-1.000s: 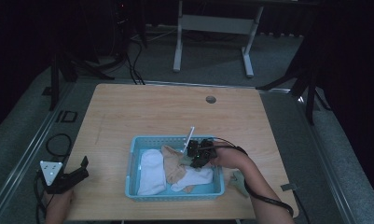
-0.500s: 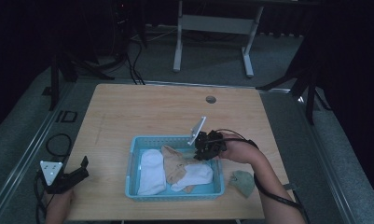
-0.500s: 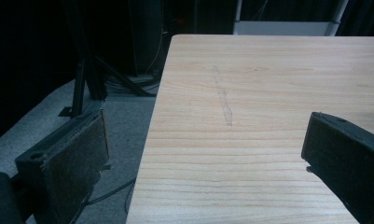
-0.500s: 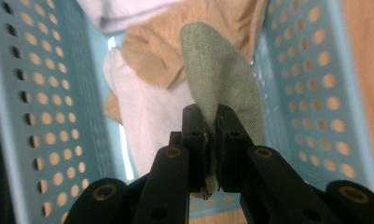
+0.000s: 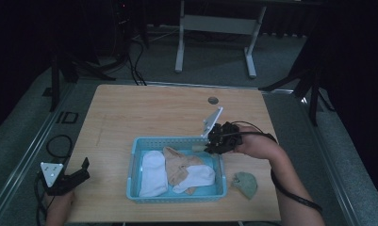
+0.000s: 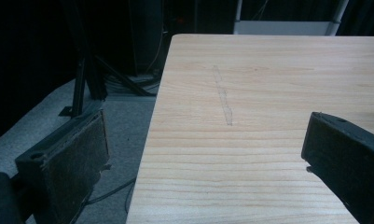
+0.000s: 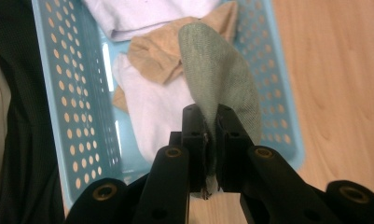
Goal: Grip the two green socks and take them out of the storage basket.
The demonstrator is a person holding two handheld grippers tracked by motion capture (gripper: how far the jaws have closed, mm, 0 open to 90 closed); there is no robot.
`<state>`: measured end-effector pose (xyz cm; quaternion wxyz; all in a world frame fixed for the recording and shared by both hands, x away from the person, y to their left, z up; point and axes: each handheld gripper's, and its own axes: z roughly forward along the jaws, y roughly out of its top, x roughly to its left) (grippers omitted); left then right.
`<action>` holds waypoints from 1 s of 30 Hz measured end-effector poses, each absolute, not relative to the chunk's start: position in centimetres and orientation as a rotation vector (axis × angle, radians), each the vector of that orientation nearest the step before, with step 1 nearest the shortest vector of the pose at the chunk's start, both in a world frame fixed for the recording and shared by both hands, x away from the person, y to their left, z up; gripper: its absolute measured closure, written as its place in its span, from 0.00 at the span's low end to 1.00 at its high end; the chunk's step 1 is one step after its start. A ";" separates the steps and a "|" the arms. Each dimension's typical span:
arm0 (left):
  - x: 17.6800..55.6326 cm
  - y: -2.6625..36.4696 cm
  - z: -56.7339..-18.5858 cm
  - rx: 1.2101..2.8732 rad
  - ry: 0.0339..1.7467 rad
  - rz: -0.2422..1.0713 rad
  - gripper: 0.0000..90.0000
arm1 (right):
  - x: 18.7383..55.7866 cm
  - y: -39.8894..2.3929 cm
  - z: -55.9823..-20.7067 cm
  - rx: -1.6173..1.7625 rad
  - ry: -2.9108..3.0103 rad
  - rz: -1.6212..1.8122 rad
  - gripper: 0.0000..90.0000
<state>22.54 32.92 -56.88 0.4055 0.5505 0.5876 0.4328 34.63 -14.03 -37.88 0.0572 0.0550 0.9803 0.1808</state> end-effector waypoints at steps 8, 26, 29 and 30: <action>22.6 32.9 -56.9 1.390 1.484 1.093 0.00 | 34.8 -17.1 -36.4 0.243 2.938 0.561 0.93; 22.6 32.9 -56.9 1.394 1.488 1.089 0.00 | 36.4 -25.0 -38.1 0.515 2.894 0.552 0.93; 22.6 32.9 -56.9 1.394 1.487 1.089 0.00 | 36.9 -25.9 -39.2 0.557 2.895 0.551 0.93; 22.6 32.9 -56.9 1.394 1.487 1.090 0.00 | 37.1 -26.2 -39.6 0.570 2.891 0.549 0.93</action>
